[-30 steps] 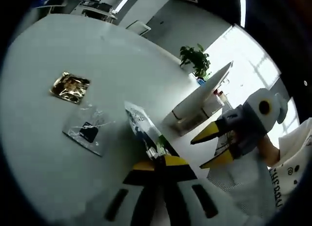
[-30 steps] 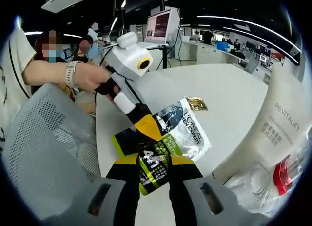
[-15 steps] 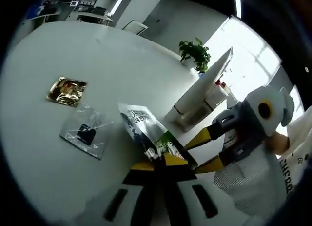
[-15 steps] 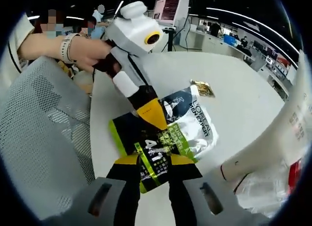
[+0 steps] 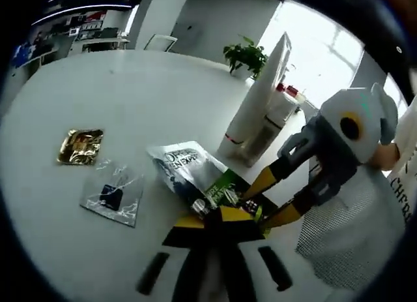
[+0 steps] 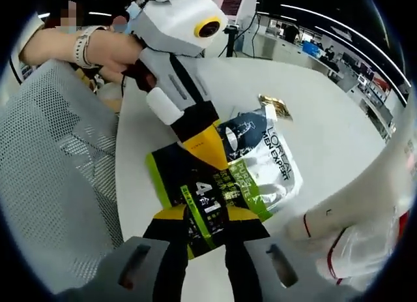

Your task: Arrange the skincare products in the storage area until every visible bottle or jar stands upright without overlapping.

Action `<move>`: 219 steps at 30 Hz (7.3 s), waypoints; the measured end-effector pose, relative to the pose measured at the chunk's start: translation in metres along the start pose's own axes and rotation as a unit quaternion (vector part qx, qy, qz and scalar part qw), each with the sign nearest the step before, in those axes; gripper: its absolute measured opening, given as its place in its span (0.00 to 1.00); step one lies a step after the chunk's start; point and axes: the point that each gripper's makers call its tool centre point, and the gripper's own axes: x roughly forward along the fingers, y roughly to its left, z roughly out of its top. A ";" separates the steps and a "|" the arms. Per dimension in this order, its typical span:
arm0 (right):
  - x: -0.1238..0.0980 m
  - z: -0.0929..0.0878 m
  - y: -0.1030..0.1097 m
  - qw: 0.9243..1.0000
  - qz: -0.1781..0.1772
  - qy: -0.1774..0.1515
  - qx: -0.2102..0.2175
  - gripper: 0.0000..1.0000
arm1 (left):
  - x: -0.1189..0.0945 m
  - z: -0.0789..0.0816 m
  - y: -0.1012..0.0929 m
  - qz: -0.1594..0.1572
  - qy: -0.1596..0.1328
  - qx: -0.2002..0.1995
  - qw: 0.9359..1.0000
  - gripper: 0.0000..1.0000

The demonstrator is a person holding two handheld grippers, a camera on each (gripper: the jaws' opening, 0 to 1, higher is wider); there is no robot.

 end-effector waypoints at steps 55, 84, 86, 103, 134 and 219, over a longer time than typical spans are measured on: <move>-0.004 0.003 0.002 1.000 0.008 -0.013 0.017 0.26 | -0.005 -0.002 0.029 0.092 0.037 0.168 0.981 0.10; 0.001 -0.001 0.012 0.999 0.022 0.005 -0.045 0.34 | -0.005 0.003 0.022 0.085 0.021 0.139 0.986 0.12; 0.000 -0.002 0.010 0.999 0.019 0.006 -0.043 0.35 | -0.006 0.006 0.022 0.085 0.017 0.136 0.987 0.12; -0.002 -0.004 -0.001 1.000 0.000 0.010 -0.024 0.30 | -0.012 0.010 0.031 0.101 0.017 0.117 0.988 0.12; -0.005 -0.009 -0.019 0.999 -0.043 0.020 -0.004 0.24 | 0.003 0.007 0.020 0.079 0.006 0.112 0.990 0.20; -0.158 0.008 -0.023 0.953 -0.226 -0.116 0.165 1.00 | -0.134 0.017 -0.020 0.131 -0.052 0.104 0.985 0.99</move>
